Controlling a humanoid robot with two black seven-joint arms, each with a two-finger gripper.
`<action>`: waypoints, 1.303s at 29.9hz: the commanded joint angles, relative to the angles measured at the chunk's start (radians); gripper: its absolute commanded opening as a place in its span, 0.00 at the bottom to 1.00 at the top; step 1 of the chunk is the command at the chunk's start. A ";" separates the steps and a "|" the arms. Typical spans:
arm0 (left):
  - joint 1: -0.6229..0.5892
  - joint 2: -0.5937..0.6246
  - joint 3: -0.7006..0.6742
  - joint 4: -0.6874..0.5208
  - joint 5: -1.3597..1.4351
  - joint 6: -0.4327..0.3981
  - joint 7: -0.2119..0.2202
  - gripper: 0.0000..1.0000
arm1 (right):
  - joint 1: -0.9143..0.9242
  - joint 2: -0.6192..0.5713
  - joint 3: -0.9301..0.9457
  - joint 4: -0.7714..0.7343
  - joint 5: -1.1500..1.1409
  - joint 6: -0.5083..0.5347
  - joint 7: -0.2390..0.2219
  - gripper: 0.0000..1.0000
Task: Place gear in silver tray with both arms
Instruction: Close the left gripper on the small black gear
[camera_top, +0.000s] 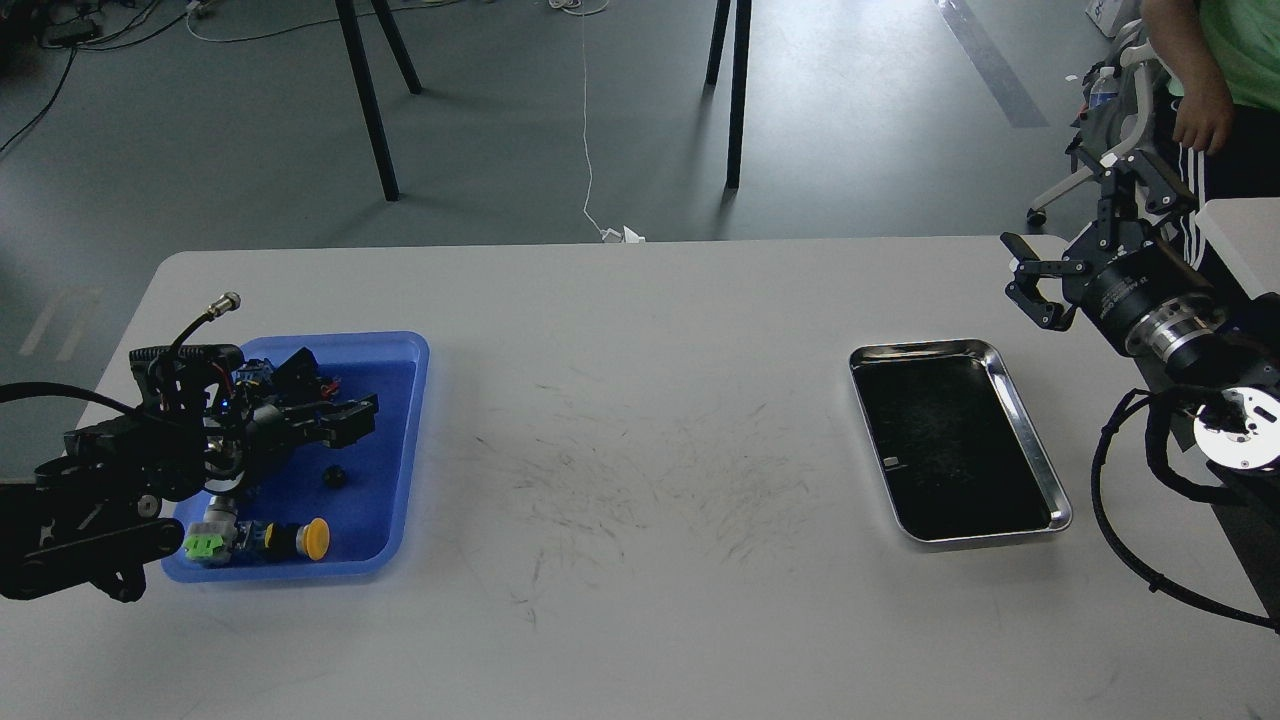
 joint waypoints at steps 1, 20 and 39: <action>0.000 -0.003 0.000 0.006 0.000 0.001 0.000 0.85 | -0.001 -0.001 0.000 0.001 0.000 0.000 0.000 0.99; 0.031 -0.026 -0.002 0.055 0.002 0.024 0.000 0.85 | 0.000 0.000 -0.003 -0.001 0.000 0.000 0.000 0.99; 0.040 -0.063 0.001 0.082 0.005 0.047 0.000 0.79 | -0.001 -0.001 -0.005 0.002 0.000 0.000 0.000 0.99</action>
